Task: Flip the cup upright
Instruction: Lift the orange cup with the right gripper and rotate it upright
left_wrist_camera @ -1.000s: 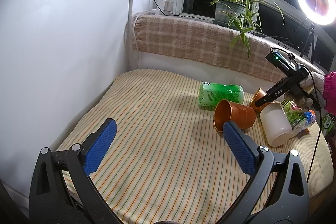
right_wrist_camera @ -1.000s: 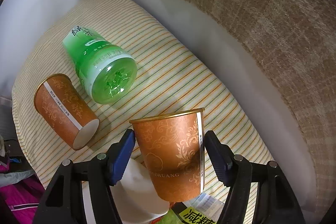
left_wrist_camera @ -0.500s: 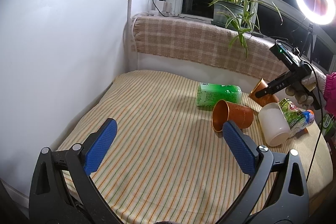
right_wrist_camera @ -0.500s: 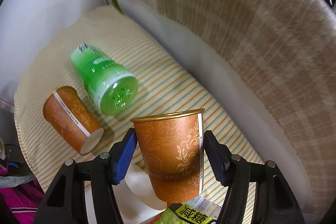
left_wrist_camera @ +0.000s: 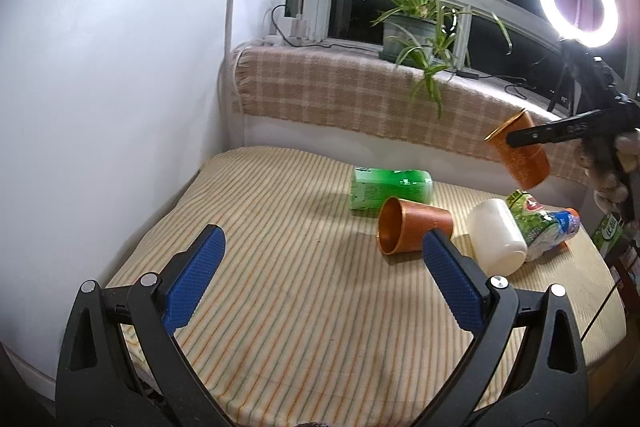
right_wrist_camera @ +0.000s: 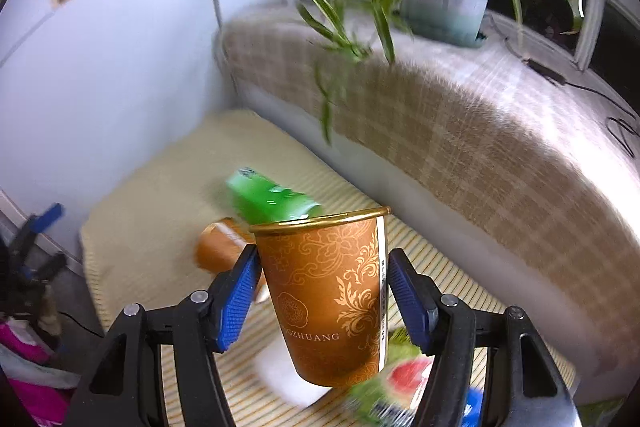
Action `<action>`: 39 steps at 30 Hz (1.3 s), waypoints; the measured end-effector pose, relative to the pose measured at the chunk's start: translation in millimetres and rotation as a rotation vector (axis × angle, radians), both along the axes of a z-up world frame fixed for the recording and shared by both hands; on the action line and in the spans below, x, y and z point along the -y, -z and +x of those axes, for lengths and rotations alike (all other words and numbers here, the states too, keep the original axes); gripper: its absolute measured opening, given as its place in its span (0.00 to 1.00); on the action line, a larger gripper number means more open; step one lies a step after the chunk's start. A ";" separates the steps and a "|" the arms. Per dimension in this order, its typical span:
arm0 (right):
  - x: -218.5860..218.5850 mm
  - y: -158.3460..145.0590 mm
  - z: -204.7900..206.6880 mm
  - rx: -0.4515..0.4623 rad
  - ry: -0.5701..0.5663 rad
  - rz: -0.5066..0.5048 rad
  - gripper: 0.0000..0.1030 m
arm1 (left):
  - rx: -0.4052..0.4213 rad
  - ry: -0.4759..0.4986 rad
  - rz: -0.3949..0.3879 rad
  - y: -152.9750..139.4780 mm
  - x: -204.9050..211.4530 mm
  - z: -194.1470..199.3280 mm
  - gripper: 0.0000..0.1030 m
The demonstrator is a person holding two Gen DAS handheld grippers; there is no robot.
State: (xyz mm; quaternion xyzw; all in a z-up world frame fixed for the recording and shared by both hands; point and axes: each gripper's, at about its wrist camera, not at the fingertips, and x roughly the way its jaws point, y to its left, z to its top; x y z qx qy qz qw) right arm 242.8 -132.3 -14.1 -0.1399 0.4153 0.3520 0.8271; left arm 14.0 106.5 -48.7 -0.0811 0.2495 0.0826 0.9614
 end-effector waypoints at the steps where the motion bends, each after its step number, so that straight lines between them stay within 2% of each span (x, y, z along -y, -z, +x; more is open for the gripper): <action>1: 6.5 -4.6 -11.2 0.006 0.014 0.015 0.65 | 0.004 0.007 -0.001 -0.6 2.9 -0.7 0.98; 5: 33.1 -12.6 -51.3 -0.018 0.096 0.110 0.65 | 0.020 0.043 -0.001 -4.4 15.8 -3.5 0.98; 11: 77.3 -8.1 -101.8 -0.076 0.243 0.227 0.65 | 0.030 0.104 0.010 -6.1 37.4 -6.7 0.98; 16: 112.9 27.5 -127.3 -0.235 0.396 0.378 0.65 | 0.020 0.149 -0.005 -4.0 53.9 -7.3 0.98; 24: 144.0 92.8 -142.8 -0.444 0.552 0.534 0.65 | -0.007 0.211 -0.020 -1.0 72.7 -11.8 0.98; 30: 147.3 114.1 -137.4 -0.499 0.609 0.566 0.65 | -0.030 0.229 -0.040 1.5 76.0 -12.9 0.98; 39: 140.7 130.3 -120.0 -0.548 0.649 0.550 0.67 | -0.064 0.246 -0.065 6.9 76.9 -6.9 0.98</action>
